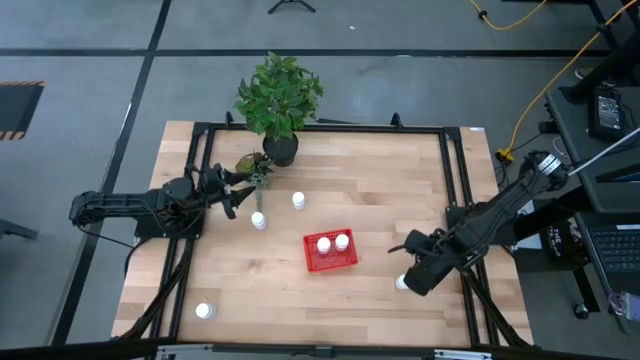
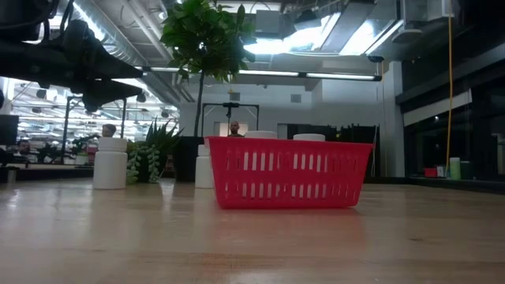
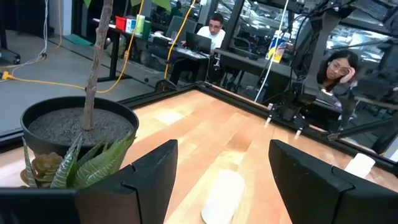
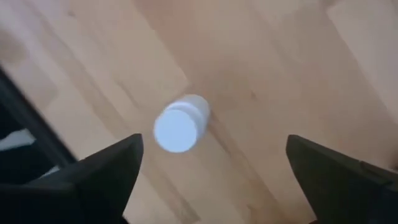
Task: Pick and place pill bottles into a basket
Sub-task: Put the white pill bottles into the red bin
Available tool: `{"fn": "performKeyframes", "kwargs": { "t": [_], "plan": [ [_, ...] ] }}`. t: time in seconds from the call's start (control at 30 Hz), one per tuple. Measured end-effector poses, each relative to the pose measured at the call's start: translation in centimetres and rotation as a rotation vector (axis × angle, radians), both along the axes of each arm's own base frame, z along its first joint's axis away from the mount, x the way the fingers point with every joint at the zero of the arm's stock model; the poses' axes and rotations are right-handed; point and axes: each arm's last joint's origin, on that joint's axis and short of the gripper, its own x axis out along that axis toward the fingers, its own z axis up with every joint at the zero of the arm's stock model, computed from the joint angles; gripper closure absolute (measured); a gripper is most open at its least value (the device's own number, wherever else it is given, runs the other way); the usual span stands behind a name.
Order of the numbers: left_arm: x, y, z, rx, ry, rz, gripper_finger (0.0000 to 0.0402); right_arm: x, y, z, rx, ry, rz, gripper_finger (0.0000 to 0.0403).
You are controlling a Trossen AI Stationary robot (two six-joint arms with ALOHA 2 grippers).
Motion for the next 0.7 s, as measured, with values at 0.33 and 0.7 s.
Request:
{"fn": "performKeyframes", "kwargs": {
  "t": [0.33, 0.7],
  "plan": [
    [0.0, 0.0, 0.0, -0.003, 0.002, 0.003, 0.0155, 1.2, 1.0, -2.0, 0.066, -0.028, -0.093, 0.0012],
    [-0.1, 0.2, 0.0, -0.002, -0.003, 0.057, 0.0155, 2.7, 2.6, -6.3, 0.028, 0.136, -0.089, 0.0012]
  ]
}}
